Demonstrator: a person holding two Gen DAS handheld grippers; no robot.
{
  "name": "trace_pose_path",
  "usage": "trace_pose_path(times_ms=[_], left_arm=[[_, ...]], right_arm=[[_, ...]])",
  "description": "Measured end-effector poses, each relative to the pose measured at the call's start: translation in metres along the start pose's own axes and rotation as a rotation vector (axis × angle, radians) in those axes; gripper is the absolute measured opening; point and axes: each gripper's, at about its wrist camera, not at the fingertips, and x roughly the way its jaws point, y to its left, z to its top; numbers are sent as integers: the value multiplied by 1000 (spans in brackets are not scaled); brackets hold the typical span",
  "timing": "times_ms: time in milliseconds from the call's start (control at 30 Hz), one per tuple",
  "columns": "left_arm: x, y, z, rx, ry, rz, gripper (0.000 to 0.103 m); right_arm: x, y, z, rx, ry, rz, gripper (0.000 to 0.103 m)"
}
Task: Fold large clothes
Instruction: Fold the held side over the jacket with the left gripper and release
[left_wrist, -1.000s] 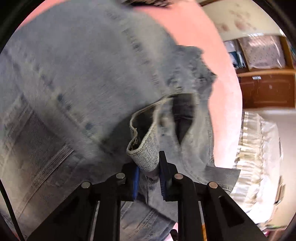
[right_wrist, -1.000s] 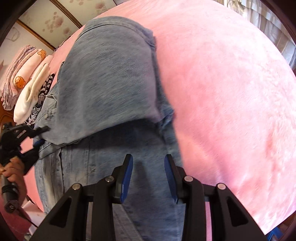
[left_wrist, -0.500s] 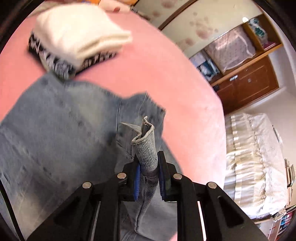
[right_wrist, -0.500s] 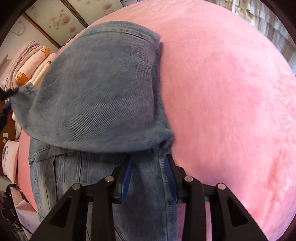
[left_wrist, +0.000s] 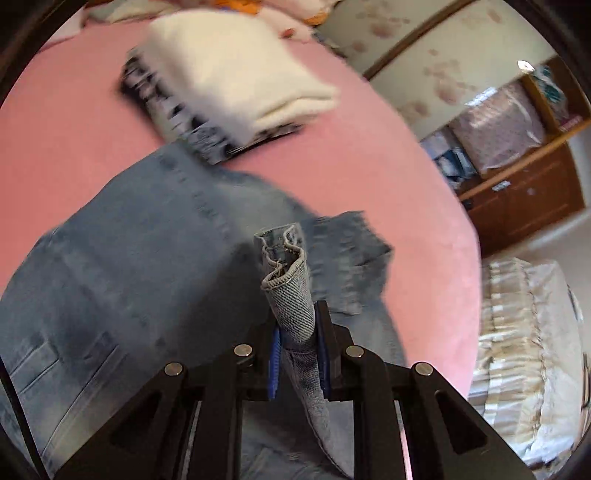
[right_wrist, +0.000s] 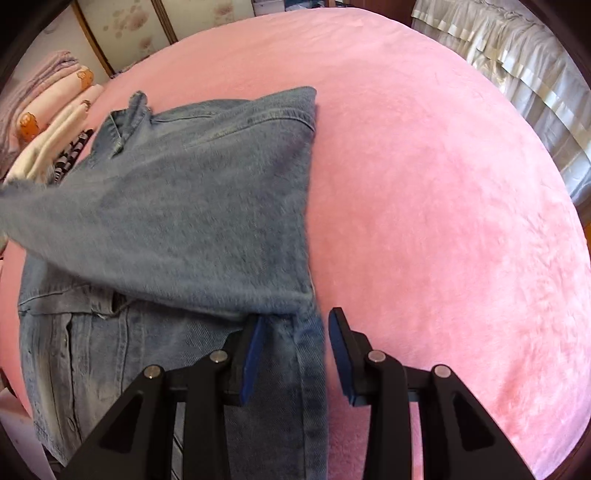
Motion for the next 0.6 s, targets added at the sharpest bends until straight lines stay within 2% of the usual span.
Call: trace_pose_path(times_ms=[133,333,400,500,533,567,600], left_arm=[[11,34,-10,-39,32,49,14],[27,64,-23,-79,71,125,15],[34,71,-28,-82,90,173,15],[42,81,-32,-96,112,207,15],[44,82,-33,-94,116,217,15],[47,83,-33,-86,119,228,15],[50,82,-33,-74,121,241,15]], right_arm=[[6,4,4,-60,15,-11,36],[9,22,7,-203,-22,-77,37],[8,28,6,-261,-47,-102,37],[6,33,6,-307,-82,-109,37],[6,33,6,-311,-84,-101,35],[5,32,6,-310,-84,-72,24],[5,29,6,-307,-80,-31,20]])
